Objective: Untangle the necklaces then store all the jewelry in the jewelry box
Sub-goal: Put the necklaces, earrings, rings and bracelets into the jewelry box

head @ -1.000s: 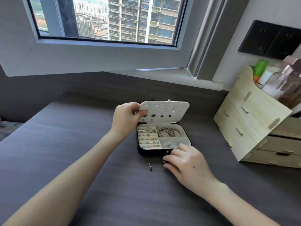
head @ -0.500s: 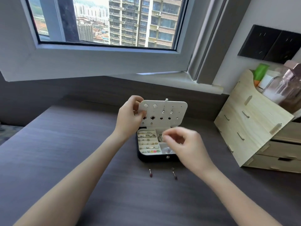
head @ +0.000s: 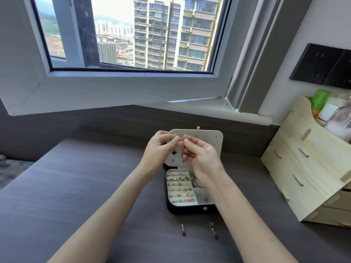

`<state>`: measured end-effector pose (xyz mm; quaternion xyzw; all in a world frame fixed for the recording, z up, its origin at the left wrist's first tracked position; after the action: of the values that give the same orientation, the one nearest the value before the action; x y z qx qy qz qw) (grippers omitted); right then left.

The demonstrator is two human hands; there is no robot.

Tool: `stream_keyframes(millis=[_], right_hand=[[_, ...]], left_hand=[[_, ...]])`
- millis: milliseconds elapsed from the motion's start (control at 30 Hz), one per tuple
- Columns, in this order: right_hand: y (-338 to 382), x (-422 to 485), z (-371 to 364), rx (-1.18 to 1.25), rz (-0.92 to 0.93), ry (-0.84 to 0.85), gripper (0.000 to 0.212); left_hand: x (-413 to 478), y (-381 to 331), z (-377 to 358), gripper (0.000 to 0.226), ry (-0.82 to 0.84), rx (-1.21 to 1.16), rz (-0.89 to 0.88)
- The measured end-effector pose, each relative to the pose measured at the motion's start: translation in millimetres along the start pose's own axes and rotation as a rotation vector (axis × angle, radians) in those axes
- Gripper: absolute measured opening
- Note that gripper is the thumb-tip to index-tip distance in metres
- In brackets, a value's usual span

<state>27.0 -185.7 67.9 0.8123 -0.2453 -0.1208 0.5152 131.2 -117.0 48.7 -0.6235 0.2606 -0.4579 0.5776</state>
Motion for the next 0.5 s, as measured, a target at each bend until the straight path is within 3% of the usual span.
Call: stream_keyframes(millis=[100,500], right_hand=[[-1,1,1,-0.099,0.010,-0.008,0.007],[17,-7,0,-0.879,0.123,0.028,0.005]], left_hand=[[1,-1,3,0.026,0.039,-0.025,0.002],[3,-6,14,0.023,0.219,-0.141,0.085]])
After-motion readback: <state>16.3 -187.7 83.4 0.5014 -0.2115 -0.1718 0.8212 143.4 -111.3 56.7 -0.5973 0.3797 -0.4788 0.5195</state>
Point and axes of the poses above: each hand's wrist, its own x-axis towards the middle knuckle, its own z-axis out of the back of the hand, y = z × x, the point moved 2 cm from there along x, towards the middle knuckle, and after that the axes turned 14 degrees about y, right-handed, at the moved point
